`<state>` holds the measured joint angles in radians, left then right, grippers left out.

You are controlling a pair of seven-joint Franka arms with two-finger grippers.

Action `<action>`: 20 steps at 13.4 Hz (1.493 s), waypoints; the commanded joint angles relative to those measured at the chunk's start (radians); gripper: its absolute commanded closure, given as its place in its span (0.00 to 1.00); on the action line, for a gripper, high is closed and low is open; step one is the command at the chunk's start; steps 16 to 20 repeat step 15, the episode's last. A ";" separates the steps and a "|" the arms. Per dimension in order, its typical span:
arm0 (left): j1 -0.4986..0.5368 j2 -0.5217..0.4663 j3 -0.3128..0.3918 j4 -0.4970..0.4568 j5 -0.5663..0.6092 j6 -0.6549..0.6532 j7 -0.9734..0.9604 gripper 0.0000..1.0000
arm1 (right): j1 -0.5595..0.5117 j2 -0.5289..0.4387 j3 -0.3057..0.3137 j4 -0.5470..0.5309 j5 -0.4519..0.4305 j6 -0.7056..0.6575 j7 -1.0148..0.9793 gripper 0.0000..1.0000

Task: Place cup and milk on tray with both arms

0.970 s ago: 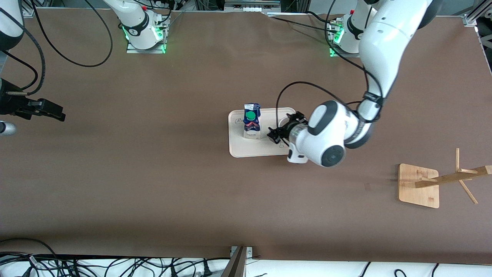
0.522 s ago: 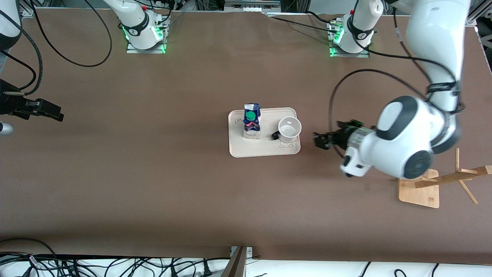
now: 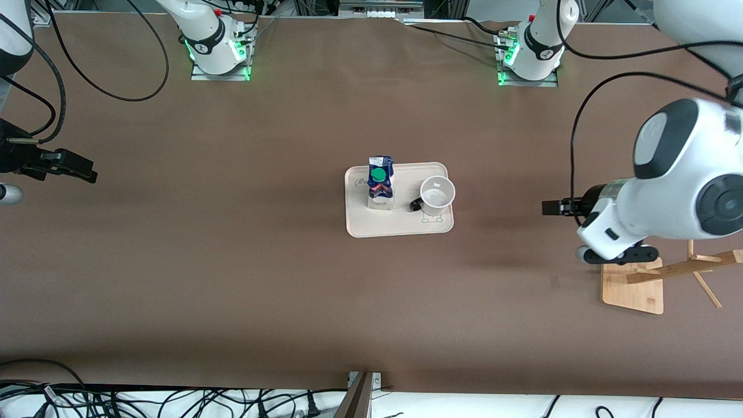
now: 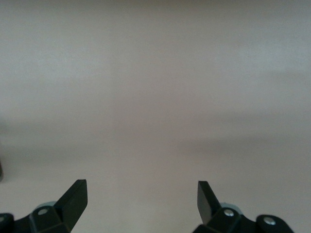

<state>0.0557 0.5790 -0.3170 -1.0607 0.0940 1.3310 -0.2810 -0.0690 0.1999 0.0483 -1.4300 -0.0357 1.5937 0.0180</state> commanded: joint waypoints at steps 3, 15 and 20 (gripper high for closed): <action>-0.072 -0.294 0.177 -0.292 -0.011 0.199 0.153 0.00 | -0.014 -0.016 0.018 -0.009 -0.017 -0.005 0.011 0.00; -0.106 -0.607 0.314 -0.636 -0.126 0.323 0.241 0.00 | -0.014 -0.011 0.018 -0.009 -0.021 -0.005 0.010 0.00; -0.106 -0.607 0.314 -0.636 -0.126 0.323 0.241 0.00 | -0.014 -0.011 0.018 -0.009 -0.021 -0.005 0.010 0.00</action>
